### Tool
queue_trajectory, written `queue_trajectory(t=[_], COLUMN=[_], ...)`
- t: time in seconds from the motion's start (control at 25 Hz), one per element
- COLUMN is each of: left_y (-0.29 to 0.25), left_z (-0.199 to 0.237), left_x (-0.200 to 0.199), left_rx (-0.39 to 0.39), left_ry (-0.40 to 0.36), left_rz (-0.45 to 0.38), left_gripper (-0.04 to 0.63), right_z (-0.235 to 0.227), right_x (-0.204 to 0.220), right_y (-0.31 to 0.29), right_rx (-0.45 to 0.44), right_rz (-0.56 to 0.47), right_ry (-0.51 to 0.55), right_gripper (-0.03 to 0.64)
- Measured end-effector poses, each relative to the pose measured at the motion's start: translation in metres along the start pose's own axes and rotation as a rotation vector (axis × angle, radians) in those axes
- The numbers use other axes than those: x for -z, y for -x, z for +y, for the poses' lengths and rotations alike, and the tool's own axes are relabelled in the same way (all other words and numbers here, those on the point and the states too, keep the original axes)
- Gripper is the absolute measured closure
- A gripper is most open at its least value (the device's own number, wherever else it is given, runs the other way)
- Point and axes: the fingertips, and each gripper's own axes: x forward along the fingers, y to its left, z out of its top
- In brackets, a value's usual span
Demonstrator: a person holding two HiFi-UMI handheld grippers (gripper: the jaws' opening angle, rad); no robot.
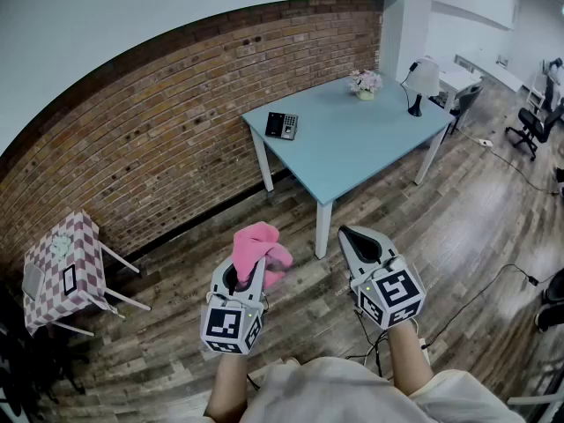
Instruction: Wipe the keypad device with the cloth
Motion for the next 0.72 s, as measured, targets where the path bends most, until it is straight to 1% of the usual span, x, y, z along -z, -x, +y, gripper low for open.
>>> queue_trajectory(t=[0.16, 0.36, 0.52, 0.72], left_y=[-0.001, -0.002, 0.000, 0.005], left_z=[0.003, 0.011, 0.017, 0.030], left_x=[0.000, 0.002, 0.004, 0.008], left_rx=[0.002, 0.010, 0.021, 0.030], left_ry=[-0.007, -0.016, -0.026, -0.015], left_rz=[-0.004, -0.004, -0.003, 0.000], left_gripper=[0.456, 0.456, 0.456, 0.456], right_z=[0.004, 0.008, 0.014, 0.022], right_x=[0.002, 0.004, 0.001, 0.002], right_y=[-0.006, -0.014, -0.019, -0.032], right_rx=[-0.004, 0.015, 0.003, 0.012], right_rz=[0.008, 0.010, -0.011, 0.014], right_ry=[0.006, 0.022, -0.017, -0.033], right_gripper=[0.620, 0.620, 0.618, 0.618])
